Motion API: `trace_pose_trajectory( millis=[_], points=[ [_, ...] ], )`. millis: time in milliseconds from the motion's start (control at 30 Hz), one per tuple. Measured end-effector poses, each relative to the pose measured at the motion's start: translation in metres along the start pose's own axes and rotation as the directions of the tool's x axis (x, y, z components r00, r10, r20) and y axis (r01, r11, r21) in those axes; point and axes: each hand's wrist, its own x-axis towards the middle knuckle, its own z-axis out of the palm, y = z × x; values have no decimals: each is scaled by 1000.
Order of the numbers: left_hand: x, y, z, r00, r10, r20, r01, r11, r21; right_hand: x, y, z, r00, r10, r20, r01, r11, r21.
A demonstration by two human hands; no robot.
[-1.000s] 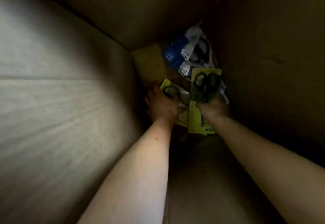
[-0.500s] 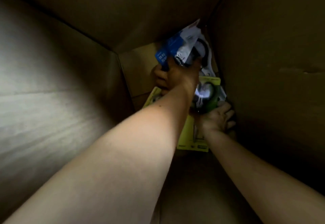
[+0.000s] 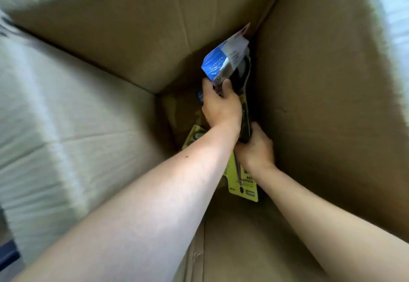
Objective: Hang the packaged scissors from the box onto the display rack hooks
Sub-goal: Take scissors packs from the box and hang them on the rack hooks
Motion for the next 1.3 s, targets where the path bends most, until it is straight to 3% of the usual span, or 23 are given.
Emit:
trace_pose_trajectory(
  millis=[133, 333, 567, 767, 1033, 1133, 1300],
  points=[
    [-48, 78, -31, 970, 229, 88, -232, 972, 36, -62, -54, -51, 994, -107, -32, 110, 991, 82],
    [-118, 197, -91, 852, 501, 152, -492, 865, -97, -160, -125, -114, 960, -249, -128, 270, 945, 185],
    [-192, 301, -152, 704, 695, 149, -661, 717, -223, -251, -191, -178, 881, -445, -161, 473, 838, 273],
    [-274, 353, -213, 647, 760, 67, -741, 646, -184, -360, -215, -244, 763, -633, -128, 632, 689, 355],
    [-433, 390, -324, 660, 744, -107, -745, 629, -223, -502, -246, -302, 605, -795, -49, 742, 541, 396],
    [-487, 399, -373, 601, 762, -242, -799, 559, -222, -562, -269, -305, 502, -865, 2, 754, 439, 489],
    [-565, 406, -466, 494, 693, -525, -866, 443, -230, -666, -300, -285, 322, -927, 191, 720, 370, 587]
  ],
)
